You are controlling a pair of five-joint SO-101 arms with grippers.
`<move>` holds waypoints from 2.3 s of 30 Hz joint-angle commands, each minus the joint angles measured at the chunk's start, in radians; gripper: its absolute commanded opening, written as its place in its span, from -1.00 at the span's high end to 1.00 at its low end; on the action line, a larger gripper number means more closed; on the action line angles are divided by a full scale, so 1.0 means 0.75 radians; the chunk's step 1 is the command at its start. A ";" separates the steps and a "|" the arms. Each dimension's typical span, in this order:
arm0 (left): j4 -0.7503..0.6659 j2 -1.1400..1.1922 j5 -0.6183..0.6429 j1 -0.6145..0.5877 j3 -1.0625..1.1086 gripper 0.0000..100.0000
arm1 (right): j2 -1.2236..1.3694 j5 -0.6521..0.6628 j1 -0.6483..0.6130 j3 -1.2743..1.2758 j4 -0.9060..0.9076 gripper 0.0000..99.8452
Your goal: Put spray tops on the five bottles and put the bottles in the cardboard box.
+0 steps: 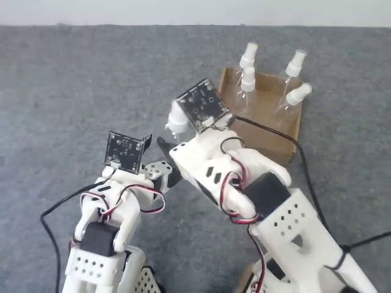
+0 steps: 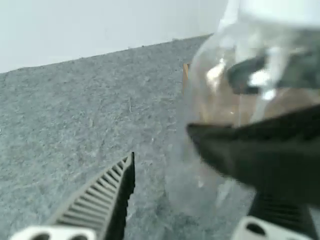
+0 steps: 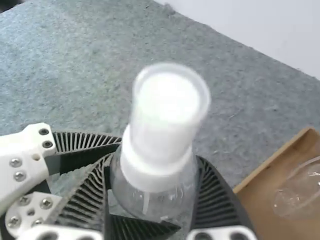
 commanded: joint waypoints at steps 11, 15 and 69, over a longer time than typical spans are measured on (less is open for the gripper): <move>-0.025 0.023 -0.006 -0.018 -0.003 0.32 | 0.265 0.182 0.596 -0.348 0.138 0.99; -0.078 0.025 -0.008 -0.147 -0.005 0.58 | 0.349 0.217 0.705 -0.272 0.154 0.99; -0.098 0.033 0.004 -0.235 -0.007 0.98 | 0.695 0.002 0.758 0.270 -0.688 0.99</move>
